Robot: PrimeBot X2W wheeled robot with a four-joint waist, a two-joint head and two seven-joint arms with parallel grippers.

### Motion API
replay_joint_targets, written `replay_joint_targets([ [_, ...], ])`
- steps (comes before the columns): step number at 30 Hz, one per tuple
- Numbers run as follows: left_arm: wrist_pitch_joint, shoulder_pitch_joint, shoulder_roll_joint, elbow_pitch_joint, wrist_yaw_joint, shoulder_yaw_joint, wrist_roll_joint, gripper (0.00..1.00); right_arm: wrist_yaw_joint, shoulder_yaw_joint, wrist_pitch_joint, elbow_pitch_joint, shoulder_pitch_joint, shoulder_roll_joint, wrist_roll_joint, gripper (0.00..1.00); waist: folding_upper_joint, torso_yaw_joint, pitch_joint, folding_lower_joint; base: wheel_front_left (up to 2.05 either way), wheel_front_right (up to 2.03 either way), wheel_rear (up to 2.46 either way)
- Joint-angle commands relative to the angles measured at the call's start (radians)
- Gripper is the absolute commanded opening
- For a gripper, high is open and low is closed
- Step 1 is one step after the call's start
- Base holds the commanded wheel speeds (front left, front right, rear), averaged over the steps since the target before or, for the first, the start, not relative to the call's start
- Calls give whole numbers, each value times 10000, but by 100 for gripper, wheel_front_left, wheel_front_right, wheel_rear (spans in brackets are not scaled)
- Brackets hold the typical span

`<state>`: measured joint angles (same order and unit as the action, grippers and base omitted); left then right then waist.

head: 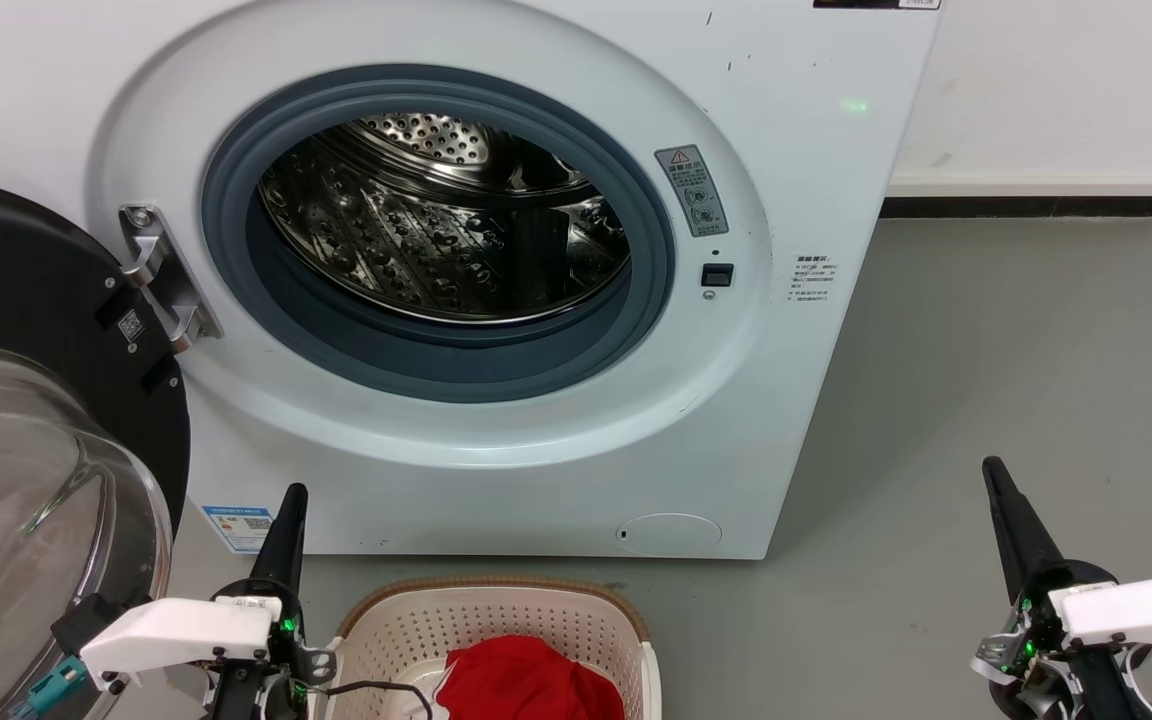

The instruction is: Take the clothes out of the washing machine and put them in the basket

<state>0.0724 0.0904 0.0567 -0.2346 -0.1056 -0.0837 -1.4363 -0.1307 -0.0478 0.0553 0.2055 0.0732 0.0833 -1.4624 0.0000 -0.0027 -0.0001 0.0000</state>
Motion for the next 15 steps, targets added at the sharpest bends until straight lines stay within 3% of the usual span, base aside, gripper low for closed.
replay_joint_targets([
  [1,55,176,-5,0,-57,-61,-194,0,-1,-35,42,41,191,8,-208,0,0,1,2,0,0,0,0],
  [15,307,202,-47,-75,-198,-232,-1188,0,-1,-182,186,262,328,-27,-1243,0,0,16,20,0,0,0,0],
])
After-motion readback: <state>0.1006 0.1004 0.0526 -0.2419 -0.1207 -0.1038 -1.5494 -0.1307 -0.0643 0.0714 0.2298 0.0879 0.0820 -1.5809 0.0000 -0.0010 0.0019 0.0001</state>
